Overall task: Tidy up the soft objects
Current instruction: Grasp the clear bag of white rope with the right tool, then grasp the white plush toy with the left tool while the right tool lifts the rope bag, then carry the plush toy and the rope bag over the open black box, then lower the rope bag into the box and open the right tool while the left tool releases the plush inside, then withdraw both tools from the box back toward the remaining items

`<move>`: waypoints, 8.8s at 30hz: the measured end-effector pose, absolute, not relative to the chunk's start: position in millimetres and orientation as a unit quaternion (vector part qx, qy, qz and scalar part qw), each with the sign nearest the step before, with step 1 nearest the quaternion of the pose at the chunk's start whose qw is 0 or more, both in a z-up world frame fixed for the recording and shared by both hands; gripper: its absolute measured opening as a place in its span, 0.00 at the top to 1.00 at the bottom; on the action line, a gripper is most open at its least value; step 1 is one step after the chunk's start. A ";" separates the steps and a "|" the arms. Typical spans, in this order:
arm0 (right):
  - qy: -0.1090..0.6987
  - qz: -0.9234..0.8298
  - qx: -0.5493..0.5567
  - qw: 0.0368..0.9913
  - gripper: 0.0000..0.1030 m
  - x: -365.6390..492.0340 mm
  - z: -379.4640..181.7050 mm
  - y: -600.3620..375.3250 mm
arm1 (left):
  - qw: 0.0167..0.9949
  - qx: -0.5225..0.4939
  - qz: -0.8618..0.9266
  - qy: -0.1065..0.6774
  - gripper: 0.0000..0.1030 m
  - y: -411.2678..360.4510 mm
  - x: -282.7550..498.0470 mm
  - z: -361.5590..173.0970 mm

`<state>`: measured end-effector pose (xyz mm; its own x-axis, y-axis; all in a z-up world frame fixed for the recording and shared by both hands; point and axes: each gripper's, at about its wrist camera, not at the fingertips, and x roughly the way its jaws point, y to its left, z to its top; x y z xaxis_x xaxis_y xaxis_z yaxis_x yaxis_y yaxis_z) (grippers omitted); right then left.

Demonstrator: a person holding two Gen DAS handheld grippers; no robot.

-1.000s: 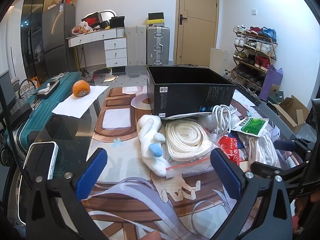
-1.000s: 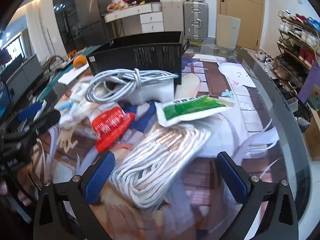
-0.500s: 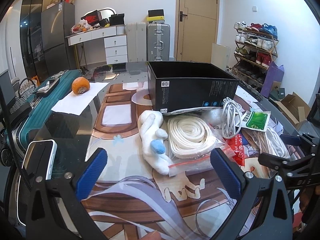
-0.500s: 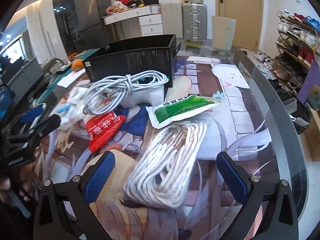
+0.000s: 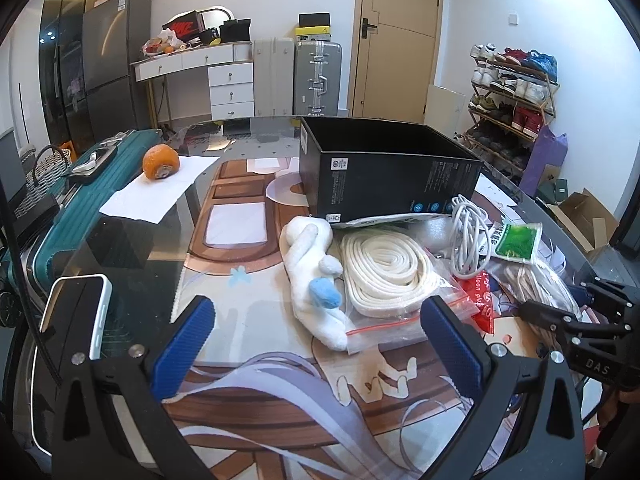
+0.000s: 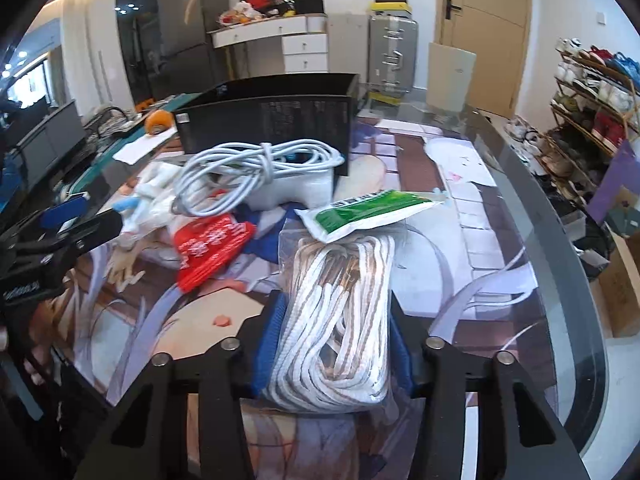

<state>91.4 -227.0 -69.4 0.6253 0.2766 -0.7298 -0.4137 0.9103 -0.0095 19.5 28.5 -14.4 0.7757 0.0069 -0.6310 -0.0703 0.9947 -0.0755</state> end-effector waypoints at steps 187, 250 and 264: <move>0.323 0.339 -0.194 0.862 0.50 254.7 13.0 -131.6 | 0.931 -0.037 -0.056 0.358 0.77 10.7 168.2 24.3; 0.404 0.255 -0.125 0.869 0.01 167.8 -42.0 -231.5 | 0.928 -0.012 -0.004 0.373 0.04 19.3 61.1 -7.8; 0.436 0.253 -0.132 0.853 0.01 182.0 -72.0 -224.0 | 0.923 -0.013 0.000 0.384 0.04 20.0 66.3 -13.4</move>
<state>182.0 -224.0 -72.0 0.4911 0.3163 -0.8116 -0.5471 0.8371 -0.0048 66.3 20.0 -13.4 0.7054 -0.0112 -0.7087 -0.0095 0.9996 -0.0253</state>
